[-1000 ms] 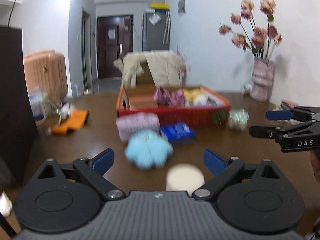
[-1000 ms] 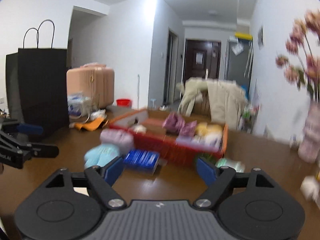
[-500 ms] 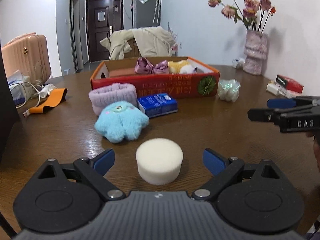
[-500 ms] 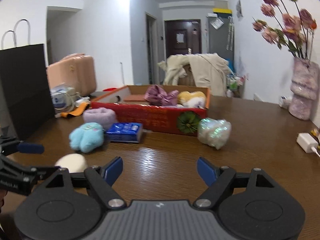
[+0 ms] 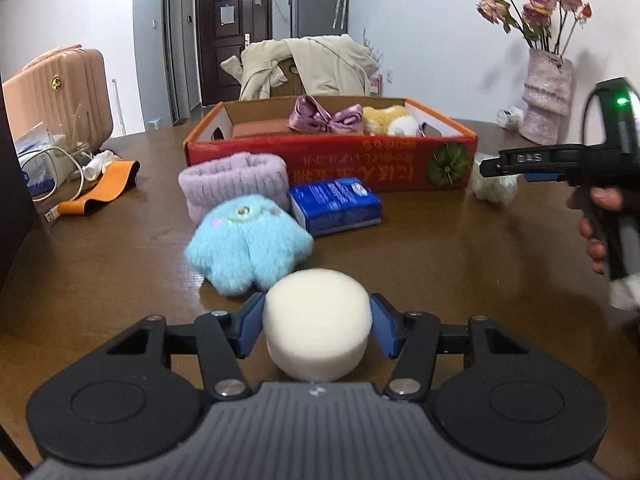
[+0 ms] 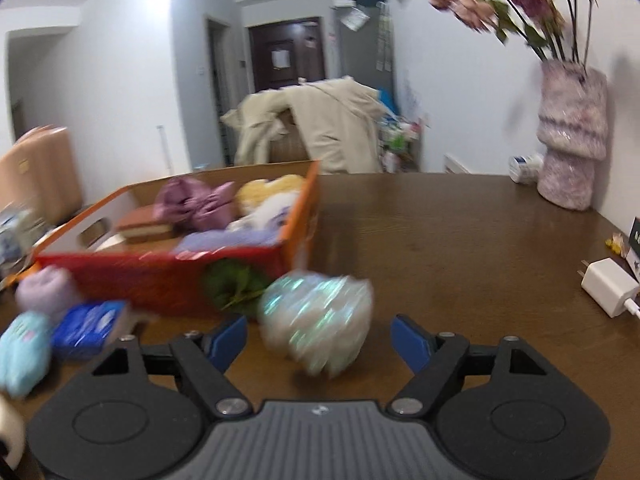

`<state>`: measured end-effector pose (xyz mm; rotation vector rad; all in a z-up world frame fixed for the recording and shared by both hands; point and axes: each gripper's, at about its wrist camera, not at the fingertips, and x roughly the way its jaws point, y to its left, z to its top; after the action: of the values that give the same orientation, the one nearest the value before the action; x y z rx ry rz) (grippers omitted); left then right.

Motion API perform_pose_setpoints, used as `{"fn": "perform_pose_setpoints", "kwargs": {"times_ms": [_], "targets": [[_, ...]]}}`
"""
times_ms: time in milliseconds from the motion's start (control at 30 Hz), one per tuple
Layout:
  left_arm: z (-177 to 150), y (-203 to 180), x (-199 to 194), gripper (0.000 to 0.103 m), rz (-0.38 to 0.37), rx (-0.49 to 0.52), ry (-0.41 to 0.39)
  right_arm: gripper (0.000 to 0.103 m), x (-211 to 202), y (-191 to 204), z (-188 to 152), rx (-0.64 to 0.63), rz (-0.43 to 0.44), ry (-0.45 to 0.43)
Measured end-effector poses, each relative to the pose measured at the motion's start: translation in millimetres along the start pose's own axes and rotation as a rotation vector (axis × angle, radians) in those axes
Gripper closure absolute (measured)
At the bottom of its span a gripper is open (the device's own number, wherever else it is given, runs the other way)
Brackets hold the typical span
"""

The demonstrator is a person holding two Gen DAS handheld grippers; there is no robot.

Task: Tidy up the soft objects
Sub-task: 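Grasp the white round sponge with the left gripper while the right gripper grasps the iridescent plastic ball, then carry the round sponge with the left gripper while the right gripper carries the plastic ball into the box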

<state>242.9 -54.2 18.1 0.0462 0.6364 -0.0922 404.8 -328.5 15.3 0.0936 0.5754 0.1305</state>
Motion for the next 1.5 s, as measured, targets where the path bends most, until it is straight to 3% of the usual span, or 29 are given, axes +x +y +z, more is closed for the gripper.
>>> {"fn": "perform_pose_setpoints", "kwargs": {"times_ms": [67,300,467,633,800,967,1200,1367,1500], "targets": [[5,1,2,0.046,0.003,-0.001,-0.009,0.056,13,-3,5,0.008,-0.011,0.013],[10,4,1,0.046,-0.001,-0.006,-0.021,0.068,10,-4,4,0.016,0.004,0.007],[8,9,-17,0.046,-0.002,-0.015,-0.059,0.072,-18,7,-14,0.012,0.045,0.009],[2,18,-35,0.046,0.02,-0.039,-0.087,0.072,-81,33,-51,0.025,0.111,0.006],[-5,20,-44,0.046,-0.011,-0.035,-0.093,0.072,-136,76,-87,-0.055,0.215,0.04],[-8,23,-48,0.046,-0.045,-0.041,-0.108,0.072,-157,111,-94,-0.135,0.298,0.03],[16,47,-46,0.046,-0.038,-0.045,-0.179,0.072,-149,130,-65,-0.168,0.302,0.0],[82,76,-19,0.045,-0.048,-0.017,-0.27,0.072,-125,136,-8,-0.184,0.323,-0.095],[129,88,22,0.045,-0.057,-0.004,-0.268,0.072,-76,141,38,-0.125,0.333,-0.069]]}}
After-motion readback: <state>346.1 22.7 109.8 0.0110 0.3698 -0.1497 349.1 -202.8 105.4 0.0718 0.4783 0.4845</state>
